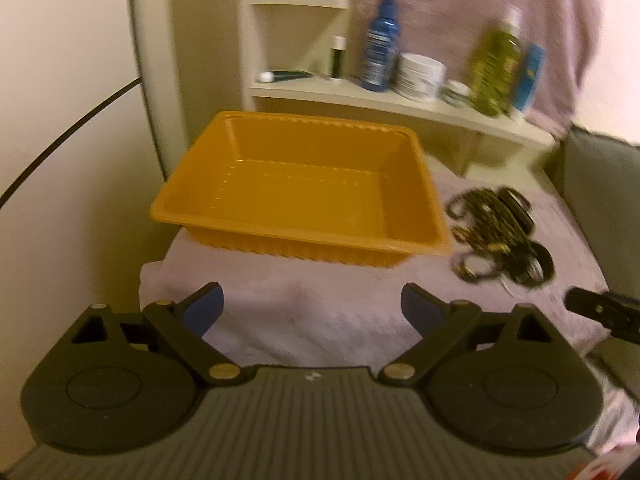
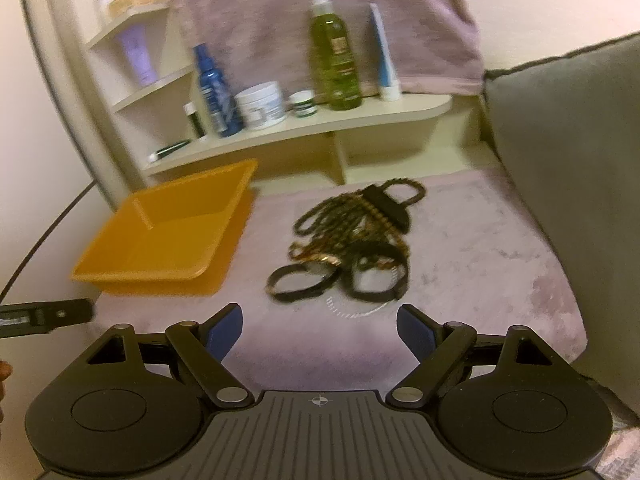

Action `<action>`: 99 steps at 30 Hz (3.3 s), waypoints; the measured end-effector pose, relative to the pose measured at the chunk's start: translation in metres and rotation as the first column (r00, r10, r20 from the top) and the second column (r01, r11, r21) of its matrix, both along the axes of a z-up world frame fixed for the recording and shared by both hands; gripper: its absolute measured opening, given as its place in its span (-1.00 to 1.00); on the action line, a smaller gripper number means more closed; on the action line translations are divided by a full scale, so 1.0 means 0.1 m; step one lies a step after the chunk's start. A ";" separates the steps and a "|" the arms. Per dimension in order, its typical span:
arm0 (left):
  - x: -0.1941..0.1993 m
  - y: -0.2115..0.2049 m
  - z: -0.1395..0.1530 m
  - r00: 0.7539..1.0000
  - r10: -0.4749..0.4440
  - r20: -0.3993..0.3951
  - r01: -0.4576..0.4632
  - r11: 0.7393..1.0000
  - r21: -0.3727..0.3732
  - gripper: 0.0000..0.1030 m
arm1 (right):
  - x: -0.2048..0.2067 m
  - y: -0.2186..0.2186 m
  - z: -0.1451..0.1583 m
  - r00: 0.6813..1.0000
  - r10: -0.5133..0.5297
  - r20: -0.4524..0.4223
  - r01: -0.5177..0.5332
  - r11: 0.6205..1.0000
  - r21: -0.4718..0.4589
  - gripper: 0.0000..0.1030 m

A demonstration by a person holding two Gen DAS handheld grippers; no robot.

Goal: Organize jewelry
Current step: 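Move the left tool to the orange tray and grip its rim, then grasp a black-strap wristwatch from the jewelry pile with the right tool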

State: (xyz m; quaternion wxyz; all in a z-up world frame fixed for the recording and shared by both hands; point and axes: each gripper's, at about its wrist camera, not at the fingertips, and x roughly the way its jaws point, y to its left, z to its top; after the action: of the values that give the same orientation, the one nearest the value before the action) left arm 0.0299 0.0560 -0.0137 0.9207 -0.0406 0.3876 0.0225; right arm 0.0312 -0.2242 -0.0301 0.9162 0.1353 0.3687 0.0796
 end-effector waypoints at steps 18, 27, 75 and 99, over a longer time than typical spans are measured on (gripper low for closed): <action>0.47 0.80 -0.38 0.975 0.203 0.093 -0.202 0.979 -0.014 0.53 | 0.56 -0.37 -0.30 0.987 -0.162 0.020 0.162 0.987 -0.006 0.65; 0.70 1.06 -0.56 0.957 0.244 0.154 -0.225 0.966 -0.129 0.45 | 0.68 -0.47 -0.33 0.978 -0.204 0.032 0.204 0.979 0.030 0.65; 0.82 0.92 -0.50 0.926 0.180 0.332 -0.197 0.980 0.017 -0.79 | 0.71 -0.47 -0.45 0.994 -0.092 -0.057 0.091 0.996 -0.019 -0.18; 0.80 0.94 -0.47 0.935 0.153 0.321 -0.166 0.986 0.014 -0.80 | 0.89 -0.64 -0.43 0.940 -0.262 -0.217 0.293 0.948 0.125 -0.87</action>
State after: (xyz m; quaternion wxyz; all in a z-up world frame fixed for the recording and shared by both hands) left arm 0.1101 0.1503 -0.0611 0.9669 -0.0563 0.2287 0.0983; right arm 0.1206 -0.2885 -0.0733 0.8638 0.2642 0.4275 -0.0361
